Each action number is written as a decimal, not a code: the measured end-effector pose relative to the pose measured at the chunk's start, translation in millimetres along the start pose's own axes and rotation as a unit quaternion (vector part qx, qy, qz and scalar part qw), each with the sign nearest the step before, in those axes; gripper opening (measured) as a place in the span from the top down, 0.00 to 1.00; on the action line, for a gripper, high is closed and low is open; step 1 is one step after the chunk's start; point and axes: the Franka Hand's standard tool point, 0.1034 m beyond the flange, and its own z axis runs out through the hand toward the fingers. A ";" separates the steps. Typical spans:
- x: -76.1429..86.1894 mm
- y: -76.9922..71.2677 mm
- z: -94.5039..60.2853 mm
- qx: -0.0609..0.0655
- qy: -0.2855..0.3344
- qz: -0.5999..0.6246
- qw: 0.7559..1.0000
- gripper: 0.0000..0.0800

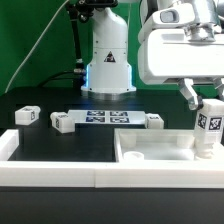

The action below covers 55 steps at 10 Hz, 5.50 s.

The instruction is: Assemble one leg

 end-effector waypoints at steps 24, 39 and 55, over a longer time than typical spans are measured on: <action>6.9 0.2 -0.6 0.003 -0.009 0.000 1.000 0.19; 6.5 3.9 20.9 0.062 -0.287 0.011 0.956 0.19; 9.9 5.1 22.5 -0.005 -0.270 0.259 0.927 0.63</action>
Offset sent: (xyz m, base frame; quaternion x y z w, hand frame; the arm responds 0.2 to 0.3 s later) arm 0.0092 0.0053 -0.0094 -0.0035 0.0063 -0.0026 1.0000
